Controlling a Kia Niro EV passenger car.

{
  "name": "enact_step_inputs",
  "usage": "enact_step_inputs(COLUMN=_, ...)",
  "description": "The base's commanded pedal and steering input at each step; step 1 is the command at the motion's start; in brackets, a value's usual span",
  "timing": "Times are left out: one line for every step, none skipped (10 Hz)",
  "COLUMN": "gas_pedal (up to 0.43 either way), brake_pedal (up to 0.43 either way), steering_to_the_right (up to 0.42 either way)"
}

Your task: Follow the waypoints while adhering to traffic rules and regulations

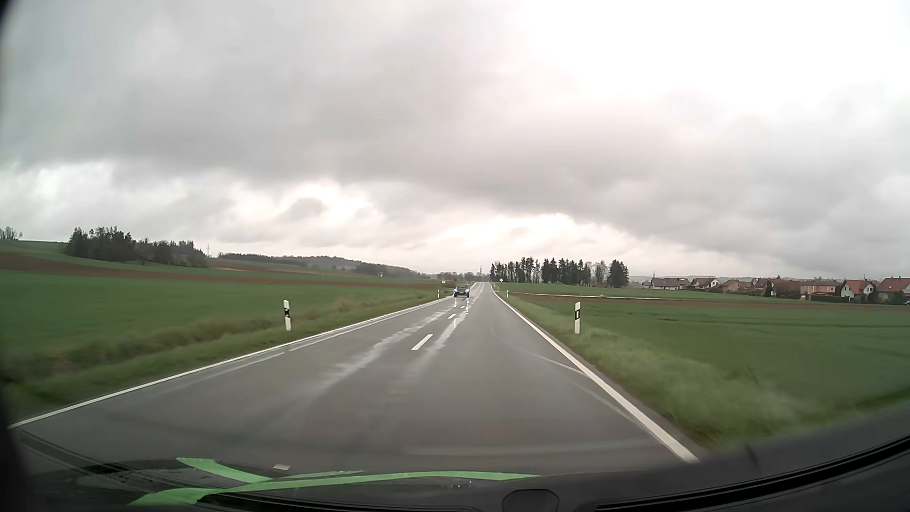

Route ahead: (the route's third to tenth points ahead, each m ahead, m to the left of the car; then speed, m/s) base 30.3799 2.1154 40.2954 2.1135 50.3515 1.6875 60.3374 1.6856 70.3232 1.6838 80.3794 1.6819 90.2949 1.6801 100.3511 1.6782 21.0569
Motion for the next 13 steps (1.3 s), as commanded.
enact_step_inputs(gas_pedal=0.138, brake_pedal=0.0, steering_to_the_right=0.001)
enact_step_inputs(gas_pedal=0.15, brake_pedal=0.0, steering_to_the_right=0.001)
enact_step_inputs(gas_pedal=0.15, brake_pedal=0.0, steering_to_the_right=0.001)
enact_step_inputs(gas_pedal=0.15, brake_pedal=0.0, steering_to_the_right=0.0)
enact_step_inputs(gas_pedal=0.15, brake_pedal=0.0, steering_to_the_right=0.001)
enact_step_inputs(gas_pedal=0.15, brake_pedal=0.0, steering_to_the_right=0.001)
enact_step_inputs(gas_pedal=0.13, brake_pedal=0.0, steering_to_the_right=0.001)
enact_step_inputs(gas_pedal=0.098, brake_pedal=0.0, steering_to_the_right=0.001)
enact_step_inputs(gas_pedal=0.098, brake_pedal=0.0, steering_to_the_right=0.001)
enact_step_inputs(gas_pedal=0.098, brake_pedal=0.0, steering_to_the_right=0.001)
enact_step_inputs(gas_pedal=0.11, brake_pedal=0.0, steering_to_the_right=0.001)
enact_step_inputs(gas_pedal=0.13, brake_pedal=0.0, steering_to_the_right=0.001)
enact_step_inputs(gas_pedal=0.138, brake_pedal=0.0, steering_to_the_right=0.001)
